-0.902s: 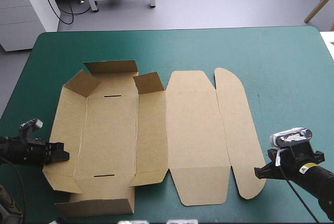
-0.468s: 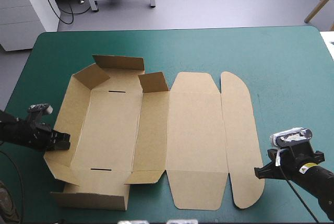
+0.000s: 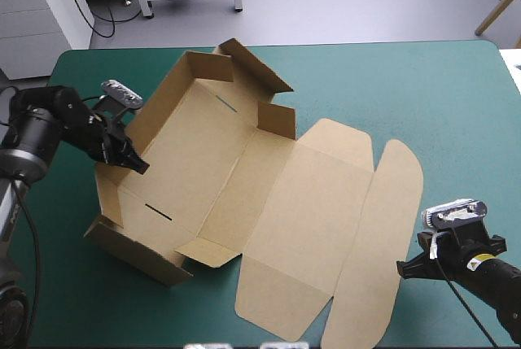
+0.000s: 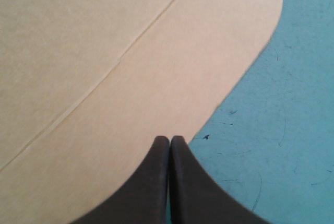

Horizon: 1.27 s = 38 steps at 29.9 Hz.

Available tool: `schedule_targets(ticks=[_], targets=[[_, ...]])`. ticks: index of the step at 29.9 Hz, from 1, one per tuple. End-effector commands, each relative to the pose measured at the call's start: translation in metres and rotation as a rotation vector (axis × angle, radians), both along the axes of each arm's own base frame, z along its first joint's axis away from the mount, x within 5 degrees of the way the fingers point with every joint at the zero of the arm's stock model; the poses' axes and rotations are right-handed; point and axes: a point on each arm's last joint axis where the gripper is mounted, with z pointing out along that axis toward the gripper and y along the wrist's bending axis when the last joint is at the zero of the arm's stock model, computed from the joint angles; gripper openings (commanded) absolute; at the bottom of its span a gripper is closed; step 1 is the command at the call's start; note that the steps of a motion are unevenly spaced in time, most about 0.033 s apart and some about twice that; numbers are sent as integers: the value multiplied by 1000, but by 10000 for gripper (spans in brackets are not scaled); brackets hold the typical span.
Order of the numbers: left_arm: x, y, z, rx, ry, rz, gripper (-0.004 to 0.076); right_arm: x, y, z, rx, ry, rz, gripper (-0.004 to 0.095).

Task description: Fold the box

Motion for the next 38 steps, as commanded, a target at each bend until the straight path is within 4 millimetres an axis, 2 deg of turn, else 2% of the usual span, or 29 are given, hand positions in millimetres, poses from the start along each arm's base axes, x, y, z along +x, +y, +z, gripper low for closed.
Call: schedule_targets(ticks=[1, 9, 13, 19, 30, 38], targets=[[6, -29, 30, 94, -184, -120, -10, 5, 0, 12, 12, -78, -14, -20], [18, -101, 44, 276, -485, -395, -10, 5, 0, 12, 12, -78, -14, -19], [15, -131, 47, 376, -615, -561, -10, 5, 0, 12, 12, -78, -14, -20], [4, -169, 48, 391, -736, -753, -10, 5, 0, 12, 12, -78, -14, -20], [-25, -210, 46, 226, -771, -1022, -10, 5, 0, 12, 12, -78, -14, -20], [-27, -213, 46, 244, -784, -1045, -10, 5, 0, 12, 12, -78, -14, -19]])
